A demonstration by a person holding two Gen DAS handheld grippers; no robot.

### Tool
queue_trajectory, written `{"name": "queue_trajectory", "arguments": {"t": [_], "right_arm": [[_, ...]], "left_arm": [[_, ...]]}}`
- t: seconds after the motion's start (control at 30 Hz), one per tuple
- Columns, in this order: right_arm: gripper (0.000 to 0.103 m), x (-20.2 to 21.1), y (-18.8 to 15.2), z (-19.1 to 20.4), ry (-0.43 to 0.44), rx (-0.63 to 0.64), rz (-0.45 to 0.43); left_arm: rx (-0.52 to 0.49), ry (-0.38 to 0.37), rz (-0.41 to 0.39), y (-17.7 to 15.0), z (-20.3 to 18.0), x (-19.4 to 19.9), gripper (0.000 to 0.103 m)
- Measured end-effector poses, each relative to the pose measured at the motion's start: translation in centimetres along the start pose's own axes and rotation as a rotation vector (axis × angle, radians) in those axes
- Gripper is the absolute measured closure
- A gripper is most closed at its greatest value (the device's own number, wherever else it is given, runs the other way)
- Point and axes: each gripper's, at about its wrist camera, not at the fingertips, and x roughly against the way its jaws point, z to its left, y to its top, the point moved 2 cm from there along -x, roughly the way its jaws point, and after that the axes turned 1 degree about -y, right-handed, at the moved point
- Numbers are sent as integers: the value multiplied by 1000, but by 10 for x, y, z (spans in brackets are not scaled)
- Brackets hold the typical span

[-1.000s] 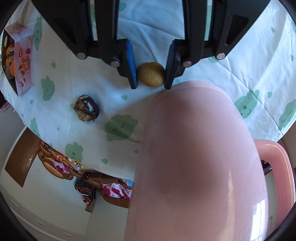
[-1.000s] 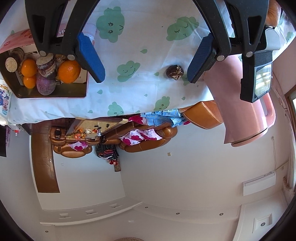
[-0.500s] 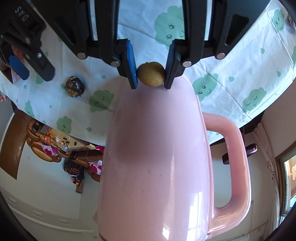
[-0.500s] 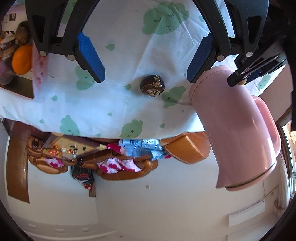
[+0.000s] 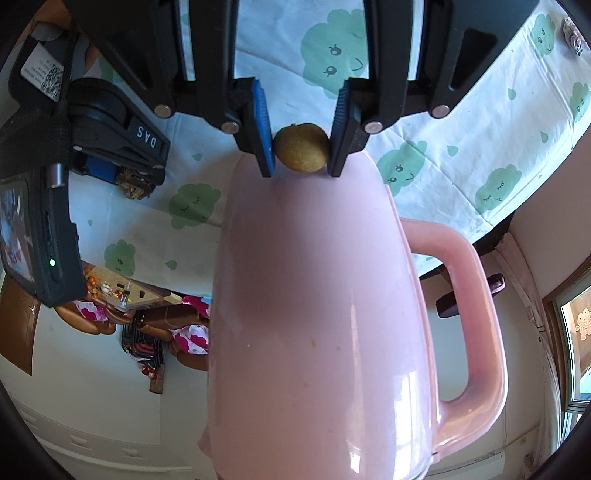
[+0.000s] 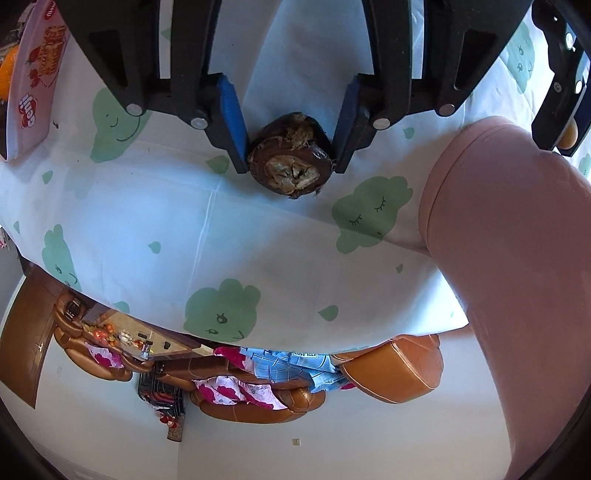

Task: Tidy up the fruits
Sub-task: 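Grasp the dark brown round fruit with the right tool while the left tool holds the small fruit, then carry both held fruits over the pink tin with both tools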

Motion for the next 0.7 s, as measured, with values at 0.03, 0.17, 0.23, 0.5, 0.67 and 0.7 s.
{"name": "queue_trajectory", "arguments": {"t": [0.03,0.17,0.23,0.5,0.67,0.7], "right_arm": [[56,3,-1,-4,9,-14,-4],[56,30,-13,-16,4,-54,-97],[56,45,-22,-17,-7,-52,-143],[56,124,-70,-19,-84,0,-388],[56,154,-88,-17,-114,3,-510],[56,157,-92,-18,-117,-2,-518]], "left_arm": [[0,-1,0,0,-1,0,72],[-2,-2,-1,-2,0,0,72],[-4,-6,-2,-3,0,1,72],[-40,-28,-83,-9,-7,15,72],[-101,-47,-163,-16,-19,30,73],[-111,-54,-185,-16,-21,35,73]]}}
